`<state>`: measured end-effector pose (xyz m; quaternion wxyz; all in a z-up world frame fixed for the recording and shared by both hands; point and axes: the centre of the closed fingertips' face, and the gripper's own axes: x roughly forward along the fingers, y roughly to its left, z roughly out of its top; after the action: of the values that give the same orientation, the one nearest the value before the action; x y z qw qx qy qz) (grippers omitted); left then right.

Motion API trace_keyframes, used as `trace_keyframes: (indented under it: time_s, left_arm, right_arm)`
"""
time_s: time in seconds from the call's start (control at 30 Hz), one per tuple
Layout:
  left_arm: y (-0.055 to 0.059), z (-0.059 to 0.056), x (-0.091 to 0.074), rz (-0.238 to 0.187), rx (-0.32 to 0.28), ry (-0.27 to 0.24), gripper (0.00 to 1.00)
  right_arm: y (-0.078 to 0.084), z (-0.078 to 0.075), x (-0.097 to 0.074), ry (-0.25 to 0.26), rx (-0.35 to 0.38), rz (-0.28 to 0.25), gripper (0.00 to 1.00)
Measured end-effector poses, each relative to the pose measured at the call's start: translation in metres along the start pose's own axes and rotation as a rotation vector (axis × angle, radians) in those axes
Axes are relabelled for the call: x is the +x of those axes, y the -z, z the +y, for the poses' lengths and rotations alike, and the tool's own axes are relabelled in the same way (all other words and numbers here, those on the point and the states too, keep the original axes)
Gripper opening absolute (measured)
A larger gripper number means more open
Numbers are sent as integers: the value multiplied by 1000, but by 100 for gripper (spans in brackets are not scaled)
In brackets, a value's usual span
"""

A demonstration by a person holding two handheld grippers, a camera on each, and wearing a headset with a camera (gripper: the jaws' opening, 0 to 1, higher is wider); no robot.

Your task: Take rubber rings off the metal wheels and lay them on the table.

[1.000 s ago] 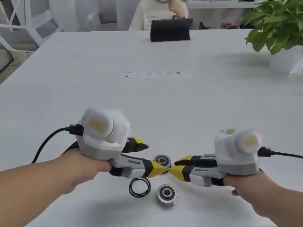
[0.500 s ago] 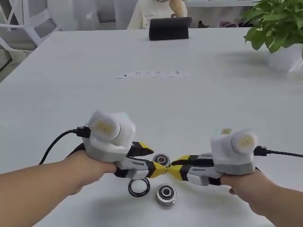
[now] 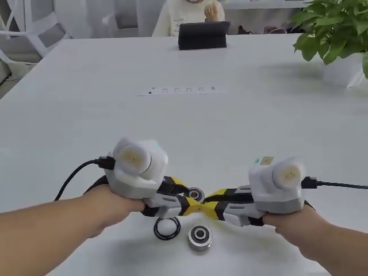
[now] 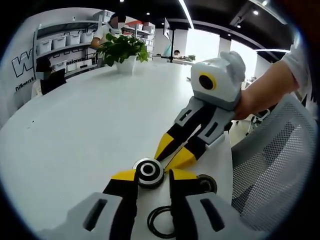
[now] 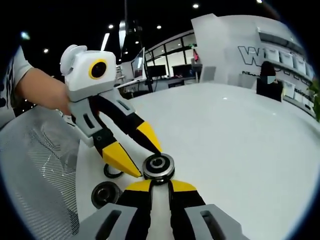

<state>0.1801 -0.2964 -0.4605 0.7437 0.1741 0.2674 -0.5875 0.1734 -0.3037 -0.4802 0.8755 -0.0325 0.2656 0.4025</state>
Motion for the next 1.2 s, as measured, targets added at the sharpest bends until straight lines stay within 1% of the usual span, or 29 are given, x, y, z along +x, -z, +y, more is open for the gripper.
trace_keyframes:
  time_s: [0.13,0.3,0.37,0.47,0.57,0.67,0.87,1.03,1.2]
  left_arm:
    - [-1,-1,0,-1,-4,-5,17]
    - [-2,-1,1,1,11,-12,16]
    - [-2,0,2,2,17,-19,15]
    - [-3,4,3,9,29,-43,11]
    - [-2,6,3,13,36,-54,7]
    - [-2,6,3,13,46,-63,7]
    - [-2,6,4,12,44,-68,7]
    - [-2,6,3,11,45,-75,7]
    - [-2,6,4,11,47,-81,7]
  right_arm:
    - [0,0,0,1,-2,-3,10]
    - [0,0,0,3,-9,2,9]
    - [0,0,0,6,-10,3,9]
    - [0,-1,0,9,-12,5,8]
    - [0,-1,0,10,-11,6,8]
    - [0,0,0,13,-9,8,8]
    - [0,-1,0,17,14,2,7]
    - [1,-1,-1,25,11,20,2]
    - [2,-1,0,33,25,26,1]
